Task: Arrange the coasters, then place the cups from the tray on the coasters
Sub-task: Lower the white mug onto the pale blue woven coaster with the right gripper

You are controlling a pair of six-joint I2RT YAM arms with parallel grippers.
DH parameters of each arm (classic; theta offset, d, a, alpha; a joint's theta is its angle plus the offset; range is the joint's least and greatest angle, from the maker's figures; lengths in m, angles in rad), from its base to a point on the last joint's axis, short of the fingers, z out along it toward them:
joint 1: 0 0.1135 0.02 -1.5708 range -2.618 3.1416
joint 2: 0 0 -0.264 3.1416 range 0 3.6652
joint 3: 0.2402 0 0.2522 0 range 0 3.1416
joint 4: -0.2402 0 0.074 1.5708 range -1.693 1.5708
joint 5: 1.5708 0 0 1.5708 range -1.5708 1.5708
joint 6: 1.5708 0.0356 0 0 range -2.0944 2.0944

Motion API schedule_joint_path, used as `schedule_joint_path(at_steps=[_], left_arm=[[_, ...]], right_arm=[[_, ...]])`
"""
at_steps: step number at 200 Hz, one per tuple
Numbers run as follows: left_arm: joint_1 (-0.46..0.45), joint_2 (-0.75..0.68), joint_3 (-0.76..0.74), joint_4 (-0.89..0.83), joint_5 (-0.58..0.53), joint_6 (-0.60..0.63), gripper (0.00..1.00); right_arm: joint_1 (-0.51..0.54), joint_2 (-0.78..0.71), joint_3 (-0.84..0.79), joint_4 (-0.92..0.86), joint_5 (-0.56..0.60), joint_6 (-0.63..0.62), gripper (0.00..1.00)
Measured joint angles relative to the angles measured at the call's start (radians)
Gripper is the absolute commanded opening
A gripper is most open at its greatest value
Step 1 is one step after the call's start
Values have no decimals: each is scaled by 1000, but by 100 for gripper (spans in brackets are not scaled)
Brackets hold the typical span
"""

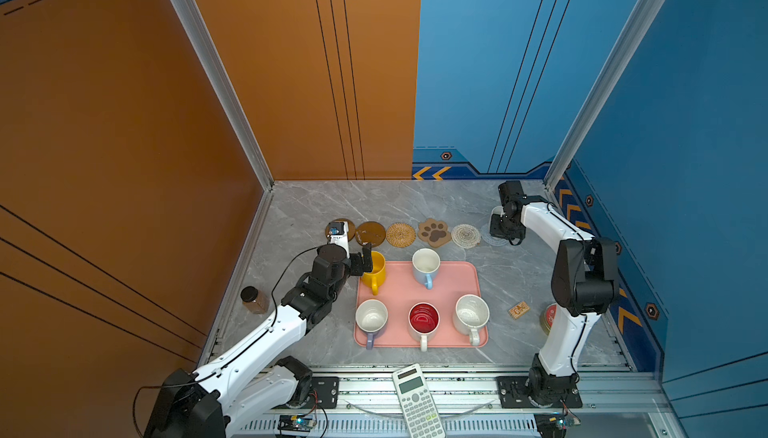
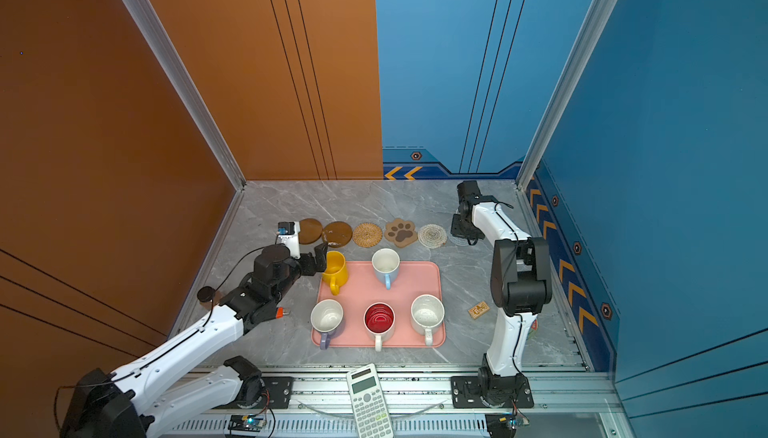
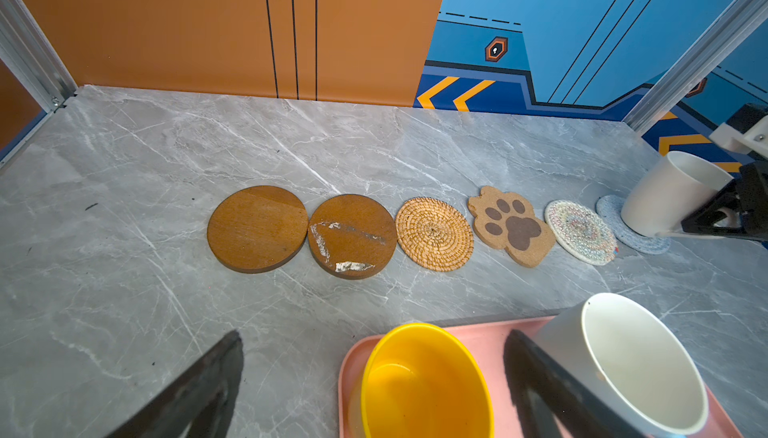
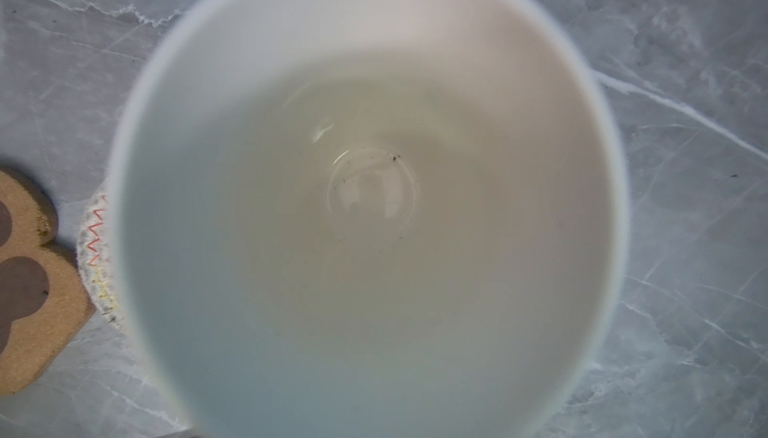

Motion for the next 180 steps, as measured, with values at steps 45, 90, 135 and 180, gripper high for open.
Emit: schedule_joint_path(at_steps=[45,90,135,180], left_arm=[[0,0,0,0,0,-7,98],[0,0,0,0,0,-7,98],[0,0,0,0,0,-7,98],[4,0,0,0,1,-7,98]], right_arm=[[0,0,0,7,0,0,0],[3,0,0,14,0,0,0],[4,2,2,14,0,0,0],[5,12,4,15,2,0,0]])
